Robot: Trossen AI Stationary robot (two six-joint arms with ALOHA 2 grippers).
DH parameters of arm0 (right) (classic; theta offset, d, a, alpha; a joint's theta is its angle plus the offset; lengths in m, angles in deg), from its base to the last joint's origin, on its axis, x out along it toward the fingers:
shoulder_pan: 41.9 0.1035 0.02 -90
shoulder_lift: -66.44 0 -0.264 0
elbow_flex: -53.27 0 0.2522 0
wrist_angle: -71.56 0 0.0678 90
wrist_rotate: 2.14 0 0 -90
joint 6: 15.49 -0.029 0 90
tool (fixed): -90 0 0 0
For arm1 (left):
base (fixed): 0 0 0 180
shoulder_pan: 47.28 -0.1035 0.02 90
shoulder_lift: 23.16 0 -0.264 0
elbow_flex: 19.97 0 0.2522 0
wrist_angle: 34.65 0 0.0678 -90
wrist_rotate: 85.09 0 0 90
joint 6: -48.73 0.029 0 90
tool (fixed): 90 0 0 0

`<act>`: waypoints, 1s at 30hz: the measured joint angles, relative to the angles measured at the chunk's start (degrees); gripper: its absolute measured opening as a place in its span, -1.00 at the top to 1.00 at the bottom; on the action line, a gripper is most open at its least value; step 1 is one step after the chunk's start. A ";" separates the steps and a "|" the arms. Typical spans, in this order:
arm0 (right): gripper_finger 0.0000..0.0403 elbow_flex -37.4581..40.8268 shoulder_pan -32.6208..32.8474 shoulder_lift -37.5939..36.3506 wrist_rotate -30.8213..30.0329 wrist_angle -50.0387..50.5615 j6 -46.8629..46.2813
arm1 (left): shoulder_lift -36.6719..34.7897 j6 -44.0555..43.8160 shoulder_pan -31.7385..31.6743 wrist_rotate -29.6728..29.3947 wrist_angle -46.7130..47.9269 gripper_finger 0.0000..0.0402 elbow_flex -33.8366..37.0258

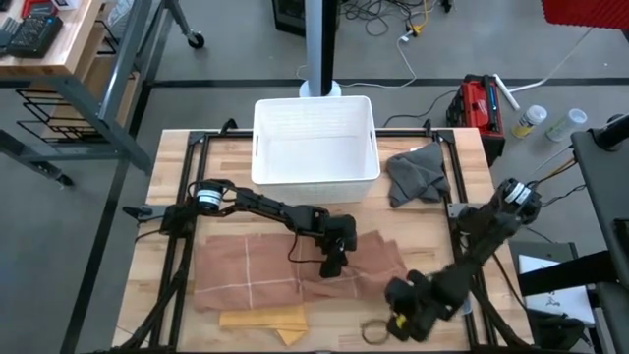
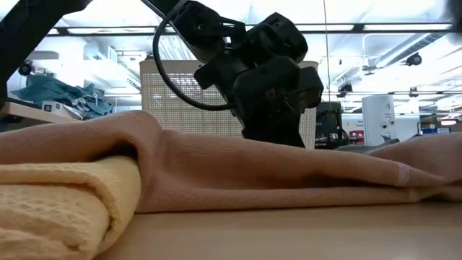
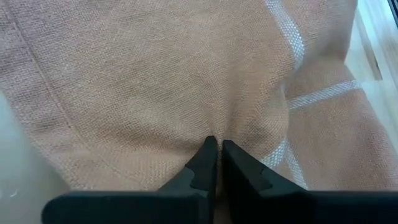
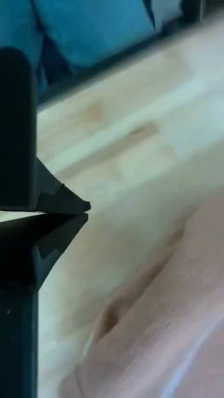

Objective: Fold towel
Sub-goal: Fold the brown squared towel

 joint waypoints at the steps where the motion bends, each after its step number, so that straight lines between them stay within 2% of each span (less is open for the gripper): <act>1: 1.00 -1.35 1.13 0.07 -2.19 2.16 0.58 | -0.02 0.02 0.00 -0.06 0.00 0.89 -0.28; 4: 1.00 -5.62 4.06 0.00 -10.07 7.32 -2.03 | -0.11 0.03 0.22 -0.19 0.65 0.90 -1.23; 8: 1.00 -8.71 6.50 0.00 -16.89 20.32 -12.55 | -0.09 0.16 0.91 1.35 0.80 0.92 -2.47; 12: 1.00 -7.74 6.49 0.11 -14.53 26.88 -19.43 | -0.16 1.59 1.79 2.47 -0.52 0.94 -4.96; 17: 1.00 -4.52 5.49 0.13 -10.02 27.02 -23.08 | -0.53 2.97 2.68 1.31 -8.39 0.96 -6.06; 20: 1.00 -2.55 5.43 0.13 -8.04 25.21 -23.76 | -0.51 3.84 3.04 1.22 -11.23 0.94 -6.03; 26: 1.00 1.44 5.51 0.13 -7.78 17.36 -23.65 | 0.07 5.87 3.15 -1.37 -11.51 0.95 -4.41; 30: 1.00 2.88 5.64 0.11 -7.15 12.82 -22.75 | 0.61 4.70 3.06 -7.09 -8.29 0.98 -3.16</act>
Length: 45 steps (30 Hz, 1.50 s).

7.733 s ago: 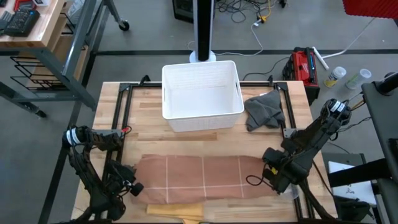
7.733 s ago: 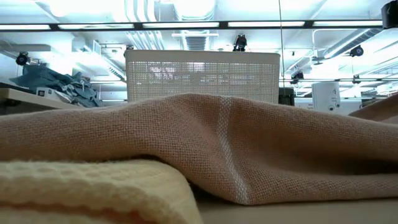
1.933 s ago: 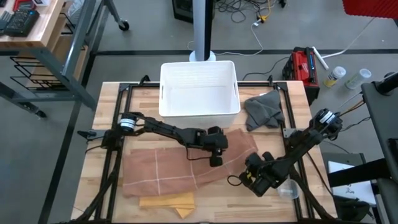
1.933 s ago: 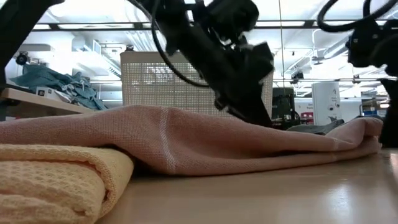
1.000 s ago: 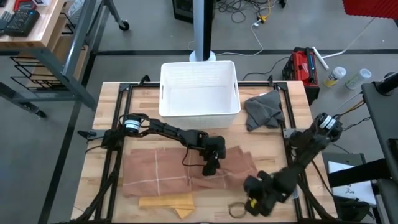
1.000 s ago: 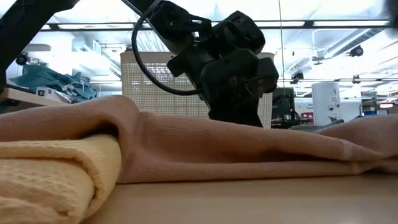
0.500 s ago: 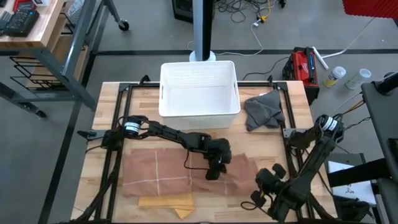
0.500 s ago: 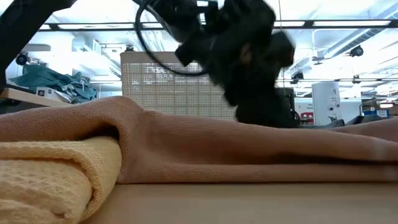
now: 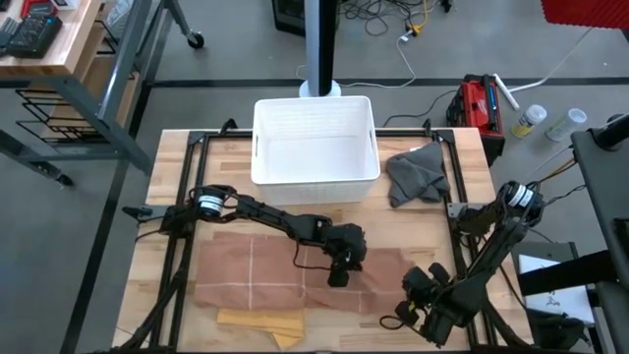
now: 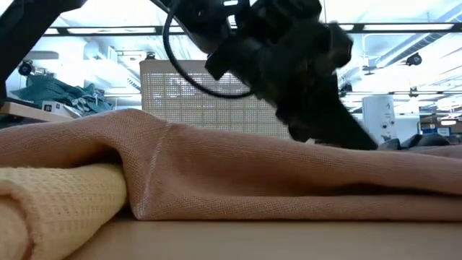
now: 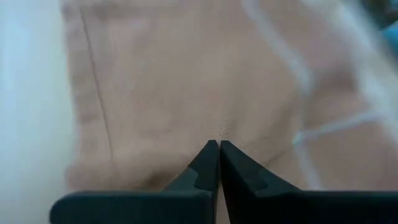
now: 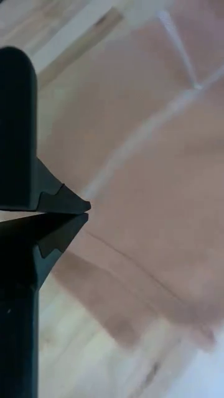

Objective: Fold towel
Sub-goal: Fold the brown squared towel

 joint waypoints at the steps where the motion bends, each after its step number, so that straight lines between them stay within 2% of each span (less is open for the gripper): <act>1: 1.00 0.01 0.01 0.00 0.62 -0.62 0.31 | 0.04 -0.16 -0.07 -2.38 1.90 0.99 0.04; 3: 1.00 0.01 0.26 -0.02 1.57 -1.71 0.65 | 0.06 -0.64 -0.38 -7.32 4.62 1.00 0.03; 5: 1.00 0.01 0.26 -0.02 1.80 -1.95 1.12 | -0.31 -0.80 -0.80 -8.59 5.56 0.99 -0.01; 8: 1.00 0.01 0.37 -0.02 -0.77 -1.35 2.42 | -0.52 -1.64 -1.04 -3.68 4.47 0.98 -0.60; 12: 1.00 -0.08 0.07 -0.07 -3.57 1.15 4.06 | -1.33 -1.68 -0.59 6.92 2.26 0.98 -3.13; 16: 1.00 -0.25 -0.43 -0.09 -3.95 6.73 0.61 | -1.44 -1.64 0.21 13.19 3.00 1.00 -5.09; 22: 1.00 -0.05 -2.79 -0.17 -4.15 13.45 0.17 | -1.42 -0.97 0.99 13.45 3.31 0.98 -5.33; 28: 0.79 0.19 -9.86 -0.31 -4.13 13.41 10.61 | -1.42 -1.42 0.97 10.65 3.35 0.98 -5.03; 35: 0.38 0.29 -18.84 -0.57 -1.74 13.02 23.33 | -1.42 -3.58 0.97 10.65 6.04 0.75 -4.99; 38: 0.24 0.81 -21.37 -0.72 0.02 12.84 28.04 | -1.75 -3.81 1.06 13.26 6.20 0.60 -4.99; 41: 0.19 1.83 -22.16 -1.62 0.36 12.41 30.69 | -3.00 -4.23 1.37 14.27 8.55 0.47 -4.95; 45: 0.25 4.76 -21.82 -5.32 0.46 8.98 30.83 | -5.31 -3.95 1.93 14.59 15.13 0.38 -4.96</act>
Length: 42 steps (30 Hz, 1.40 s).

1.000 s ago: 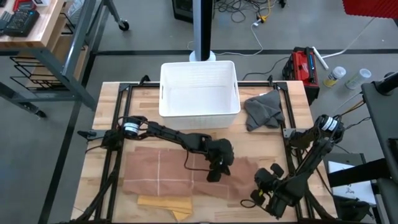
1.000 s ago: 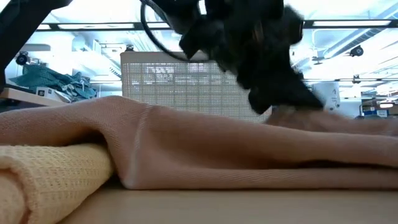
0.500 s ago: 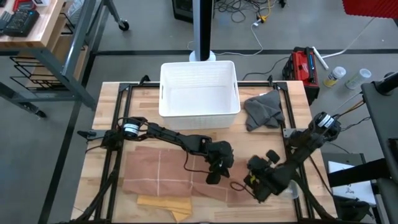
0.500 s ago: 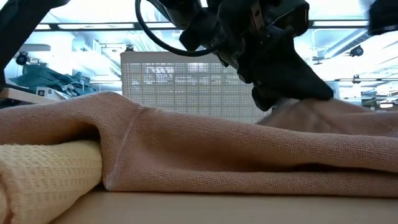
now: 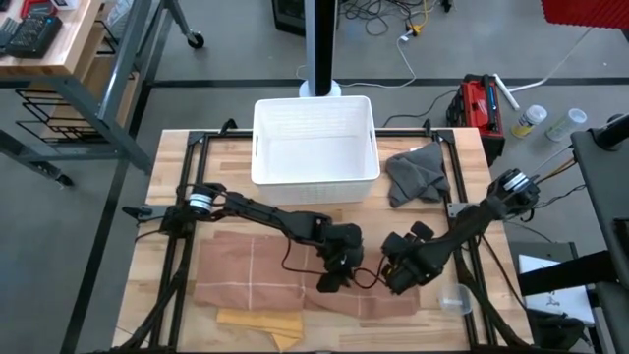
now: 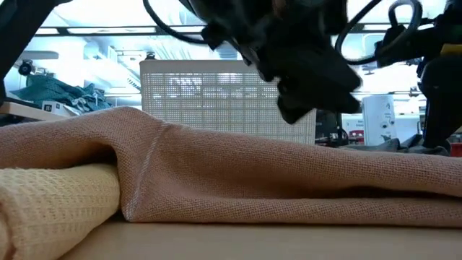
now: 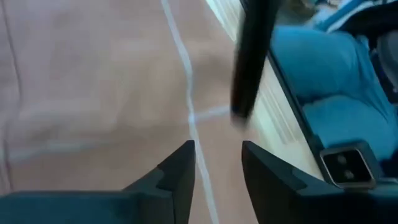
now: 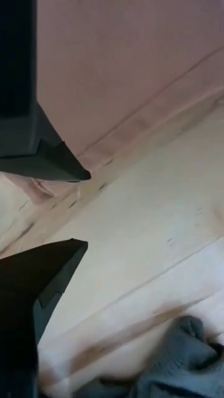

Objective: Fold towel
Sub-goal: Fold the brown squared towel

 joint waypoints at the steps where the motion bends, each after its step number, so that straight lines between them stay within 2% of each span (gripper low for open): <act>1: 0.27 1.05 0.27 -1.30 -0.08 -1.51 -0.39 | -0.31 -0.02 0.17 0.01 2.14 0.37 0.01; 6: 0.40 8.31 2.82 -8.06 -0.05 -11.03 -3.81 | -1.83 -1.81 1.29 -0.18 14.80 0.38 0.02; 8: 0.43 10.98 4.19 -10.01 -0.07 -13.32 -6.40 | -2.60 -3.03 1.97 -2.02 21.37 0.40 0.02; 10: 0.45 12.69 5.82 -11.31 -0.77 -14.28 -9.37 | -3.03 -4.78 2.83 -6.76 27.29 0.43 0.08; 13: 0.43 14.10 8.62 -12.23 -3.03 -14.30 -13.99 | -3.86 -8.18 4.61 -17.77 35.72 0.48 0.41; 15: 0.39 14.29 10.02 -12.16 -3.24 -14.24 -15.97 | -4.62 -10.36 5.90 -24.84 39.96 0.52 0.49; 18: 0.31 14.31 11.81 -11.67 -4.34 -14.35 -17.79 | -5.99 -13.29 8.06 -31.89 43.20 0.58 0.66; 25: 0.14 14.31 12.83 -11.36 -7.79 -14.70 -18.18 | -12.90 -19.50 14.05 -42.65 43.11 0.69 2.19; 29: 0.06 14.31 12.83 -11.36 -7.77 -14.67 -17.86 | -19.40 -25.74 19.05 -50.37 42.18 0.74 7.11; 33: 0.01 14.31 12.83 -11.33 -5.71 -14.70 -19.25 | -26.96 -36.28 24.41 -56.12 39.47 0.78 15.31; 36: -0.04 14.31 12.68 -11.31 -3.18 -14.34 -20.56 | -32.62 -43.60 28.30 -59.25 33.37 0.80 23.00; 42: -0.13 14.61 11.84 -11.29 -1.30 -13.43 -21.93 | -41.32 -55.88 32.57 -60.95 18.80 0.73 38.52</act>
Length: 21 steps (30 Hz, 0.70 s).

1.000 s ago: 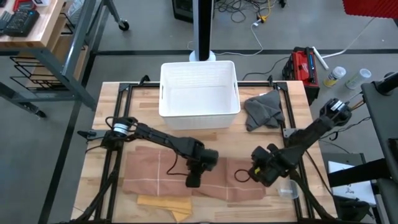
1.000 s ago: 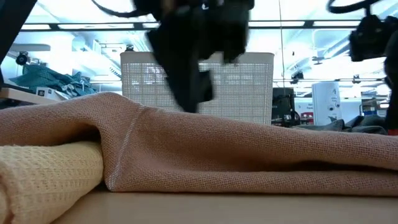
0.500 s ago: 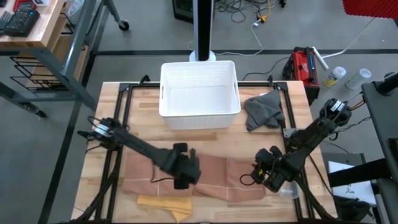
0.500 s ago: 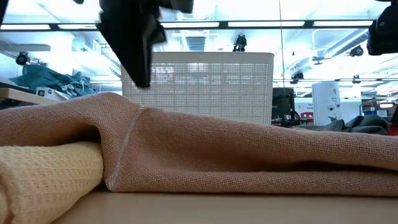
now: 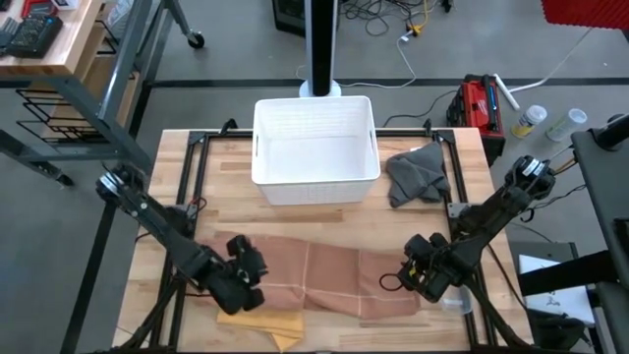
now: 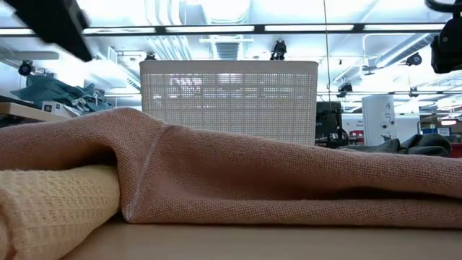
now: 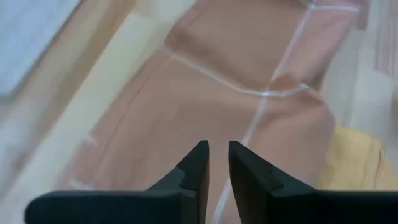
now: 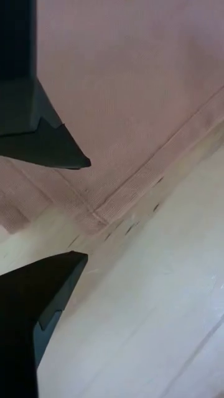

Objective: Fold towel
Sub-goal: Fold the brown squared towel

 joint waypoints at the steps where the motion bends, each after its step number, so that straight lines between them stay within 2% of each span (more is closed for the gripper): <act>1: -0.14 0.19 -0.36 0.00 0.26 0.02 0.02 | -1.05 -2.40 0.30 -0.05 -1.16 0.71 2.20; 7: -0.17 1.65 -3.33 1.73 4.81 -1.04 2.23 | -5.24 -20.79 0.98 0.61 -1.16 0.55 14.22; 11: -0.13 2.81 -5.03 3.77 6.91 -5.00 5.95 | -5.86 -29.49 0.97 4.98 -1.04 0.44 19.44; 15: -0.11 2.37 -6.05 3.98 7.80 -4.85 7.29 | -5.92 -34.10 0.98 9.14 -0.79 0.37 22.56; 21: -0.02 2.41 -6.33 3.94 8.74 -4.89 8.49 | -5.46 -35.31 0.98 9.06 -2.60 0.34 26.10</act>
